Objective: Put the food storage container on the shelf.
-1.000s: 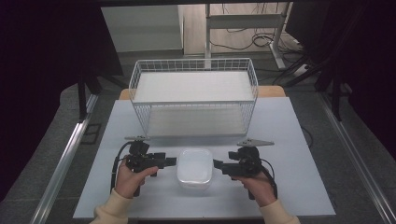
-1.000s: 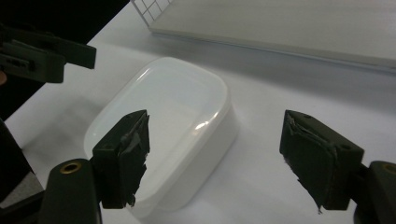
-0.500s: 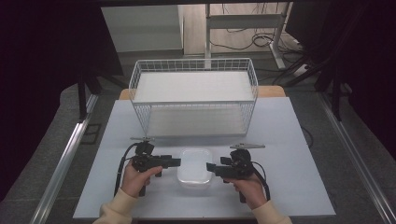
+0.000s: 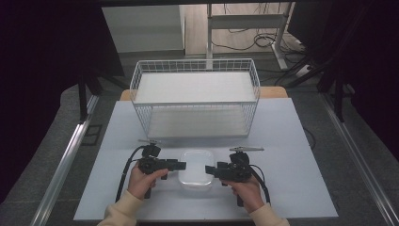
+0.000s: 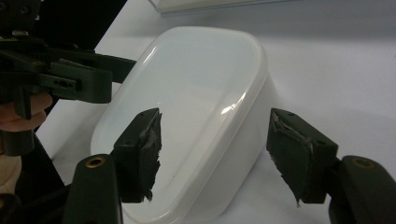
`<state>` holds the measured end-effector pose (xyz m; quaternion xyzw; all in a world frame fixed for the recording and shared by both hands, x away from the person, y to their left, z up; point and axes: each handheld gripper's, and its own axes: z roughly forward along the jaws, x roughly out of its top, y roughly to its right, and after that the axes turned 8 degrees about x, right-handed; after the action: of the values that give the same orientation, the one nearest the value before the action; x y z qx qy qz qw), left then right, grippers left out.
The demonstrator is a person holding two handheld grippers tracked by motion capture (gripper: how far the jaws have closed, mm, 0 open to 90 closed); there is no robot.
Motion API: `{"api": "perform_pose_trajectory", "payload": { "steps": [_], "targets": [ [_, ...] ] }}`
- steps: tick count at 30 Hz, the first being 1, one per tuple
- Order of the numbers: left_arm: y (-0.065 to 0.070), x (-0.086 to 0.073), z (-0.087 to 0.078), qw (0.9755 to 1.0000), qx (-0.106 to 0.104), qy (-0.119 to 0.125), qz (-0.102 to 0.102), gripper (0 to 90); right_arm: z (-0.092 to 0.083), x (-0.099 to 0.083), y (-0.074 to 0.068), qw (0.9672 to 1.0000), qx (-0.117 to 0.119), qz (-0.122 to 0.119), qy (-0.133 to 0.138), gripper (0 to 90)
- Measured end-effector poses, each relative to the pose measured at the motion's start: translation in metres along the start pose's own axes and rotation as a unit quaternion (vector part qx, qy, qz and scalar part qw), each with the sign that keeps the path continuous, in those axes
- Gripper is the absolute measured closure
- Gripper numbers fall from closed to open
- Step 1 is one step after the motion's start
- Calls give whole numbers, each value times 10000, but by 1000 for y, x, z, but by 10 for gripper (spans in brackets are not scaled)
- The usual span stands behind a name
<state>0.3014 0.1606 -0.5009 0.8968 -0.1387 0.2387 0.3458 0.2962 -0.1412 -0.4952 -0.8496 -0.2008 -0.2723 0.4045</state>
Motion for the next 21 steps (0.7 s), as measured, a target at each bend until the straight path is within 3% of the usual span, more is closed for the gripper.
{"api": "perform_pose_trajectory", "payload": {
  "steps": [3,9,12,21],
  "targets": [
    [-4,-2,2,9997,-174,-43,-166,420,2,-1,1,9999,60,115,-15,371],
    [-5,-3,5,9996,-175,-102,-213,478,3,-3,2,9995,89,296,32,396],
    [-6,-5,7,9991,-276,-173,-260,513,2,-3,2,9993,120,363,34,424],
    [-1,-7,0,9997,-75,-51,-222,630,-2,-5,2,9985,184,505,136,614]
  ]
}}
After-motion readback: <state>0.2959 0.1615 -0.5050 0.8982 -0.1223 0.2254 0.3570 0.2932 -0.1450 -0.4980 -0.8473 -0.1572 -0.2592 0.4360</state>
